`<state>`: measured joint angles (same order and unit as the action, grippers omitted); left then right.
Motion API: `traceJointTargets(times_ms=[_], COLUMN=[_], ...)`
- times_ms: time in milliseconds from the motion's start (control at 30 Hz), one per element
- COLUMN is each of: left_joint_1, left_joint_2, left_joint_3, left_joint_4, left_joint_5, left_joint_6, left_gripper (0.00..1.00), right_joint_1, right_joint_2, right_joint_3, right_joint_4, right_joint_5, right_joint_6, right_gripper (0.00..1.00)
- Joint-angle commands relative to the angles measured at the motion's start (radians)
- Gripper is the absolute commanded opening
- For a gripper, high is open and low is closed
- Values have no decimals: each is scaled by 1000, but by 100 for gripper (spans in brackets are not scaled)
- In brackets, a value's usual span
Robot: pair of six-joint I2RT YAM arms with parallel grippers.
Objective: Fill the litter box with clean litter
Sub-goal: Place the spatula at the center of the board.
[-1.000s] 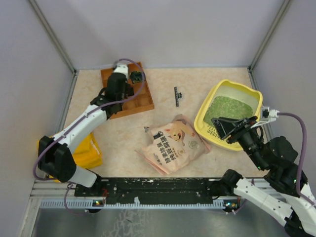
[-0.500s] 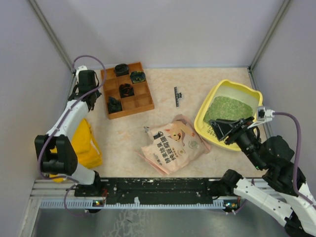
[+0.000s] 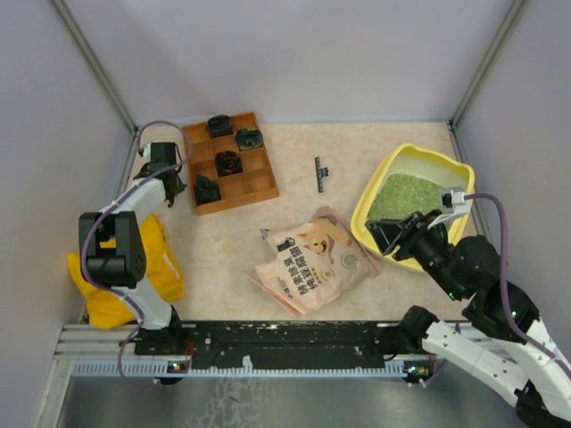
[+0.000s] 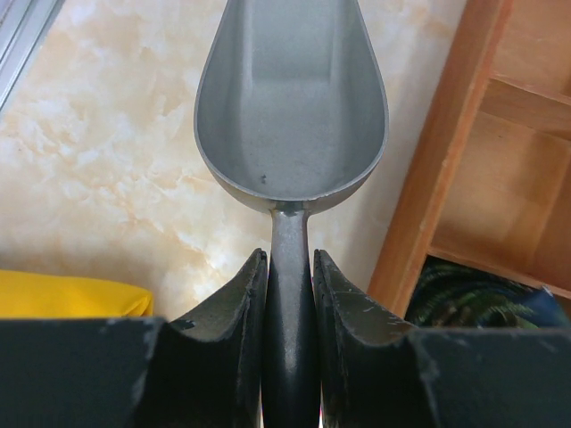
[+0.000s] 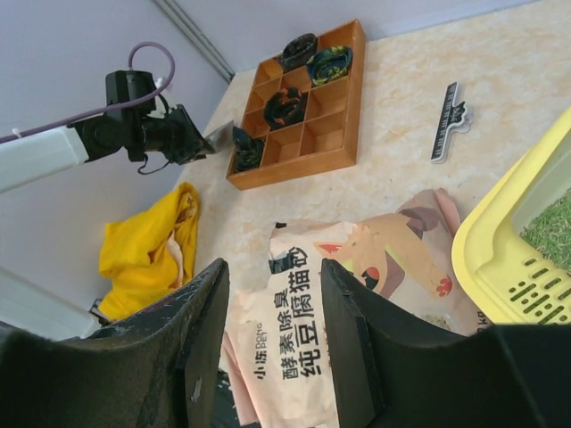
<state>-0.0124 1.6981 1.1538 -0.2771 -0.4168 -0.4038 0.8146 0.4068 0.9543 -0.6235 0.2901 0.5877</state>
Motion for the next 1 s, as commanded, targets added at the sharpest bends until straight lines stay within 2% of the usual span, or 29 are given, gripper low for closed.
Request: traceJointTargets(times_ms=[0,133,267,400,500,600,733,833,900,967], left_joint_1=[27,28,29,29,29,28,28,26,21,11], left_joint_2=[50,85,86,65,44,21,-1,9,-36,-131], left_joint_3=[31,59,37,10,28,72,156,233,211,138], left_joint_4=[86,55,33,17,-61,-158,-277,-402,-407,-343], left_joint_5=[41,58,69,90,12,-7,82,224,325,415], left_joint_6=[16,25,-2,-14,-65,-93,-55,10,67,111], left_gripper=[6,13,15,39,55,63,70,73,74,76], right_joint_1=[-5,-6,-4,-6,-5,-6,-6,-5,-6,-5], right_joint_2=[28,44,60,73,76,78,88,107,133,164], right_joint_3=[-8,-12,-19,-31,-37,-50,-78,-99,-108,-106], right_joint_4=[29,37,30,7,-15,-30,-38,-20,-3,13], right_joint_5=[-7,-10,-20,-42,-49,-61,-67,-79,-88,-95], right_joint_6=[6,4,-2,-3,-3,-6,-4,2,9,16], right_gripper=[46,46,47,47,47,47,47,47,47,46])
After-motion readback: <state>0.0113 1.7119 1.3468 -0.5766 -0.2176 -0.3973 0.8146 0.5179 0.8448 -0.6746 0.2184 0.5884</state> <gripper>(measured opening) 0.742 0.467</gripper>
